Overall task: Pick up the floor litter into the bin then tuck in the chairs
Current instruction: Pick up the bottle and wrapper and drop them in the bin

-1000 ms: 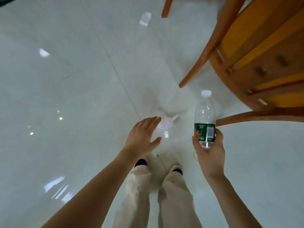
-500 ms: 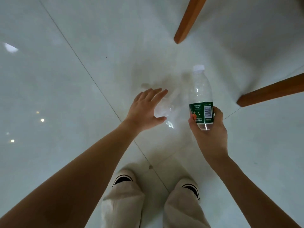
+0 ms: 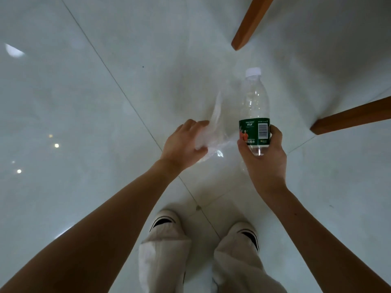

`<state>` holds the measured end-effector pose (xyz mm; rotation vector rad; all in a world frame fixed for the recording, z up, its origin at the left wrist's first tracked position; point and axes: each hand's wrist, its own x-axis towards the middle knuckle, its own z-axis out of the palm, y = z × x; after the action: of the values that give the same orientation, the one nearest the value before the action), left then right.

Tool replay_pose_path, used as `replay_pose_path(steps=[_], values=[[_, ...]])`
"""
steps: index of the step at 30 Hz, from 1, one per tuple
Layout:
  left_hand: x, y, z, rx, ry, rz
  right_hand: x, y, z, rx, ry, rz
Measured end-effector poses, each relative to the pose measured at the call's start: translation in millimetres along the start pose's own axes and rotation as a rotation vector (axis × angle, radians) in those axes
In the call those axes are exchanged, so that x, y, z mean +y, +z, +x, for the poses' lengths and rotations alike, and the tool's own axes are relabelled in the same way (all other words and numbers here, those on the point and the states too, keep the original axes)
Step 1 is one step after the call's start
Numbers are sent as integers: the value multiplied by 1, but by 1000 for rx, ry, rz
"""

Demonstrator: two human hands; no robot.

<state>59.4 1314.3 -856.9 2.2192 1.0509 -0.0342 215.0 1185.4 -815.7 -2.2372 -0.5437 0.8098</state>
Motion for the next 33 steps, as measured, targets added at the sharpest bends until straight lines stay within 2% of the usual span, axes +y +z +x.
replay_pose_path(steps=[5,11,16,21,24,28,33], values=[[56,-101,-48,132,-66,-82,-79,-58,-52,-13,-3,9],[152,-276,-111,256,-177,-169,-231,-150,-128,-12,-47,95],[242,-431,-174,326,-147,-152,-371,-234,-197,-75,-151,136],[311,-558,-245,486,-164,-175,-494,-323,-258,-109,-348,94],[341,-619,-279,575,-238,-195,-552,-371,-289,-113,-443,107],[381,-687,-319,679,-207,-236,-608,-420,-327,-158,-568,139],[436,-723,-377,850,-175,-302,-644,-454,-369,-207,-699,189]])
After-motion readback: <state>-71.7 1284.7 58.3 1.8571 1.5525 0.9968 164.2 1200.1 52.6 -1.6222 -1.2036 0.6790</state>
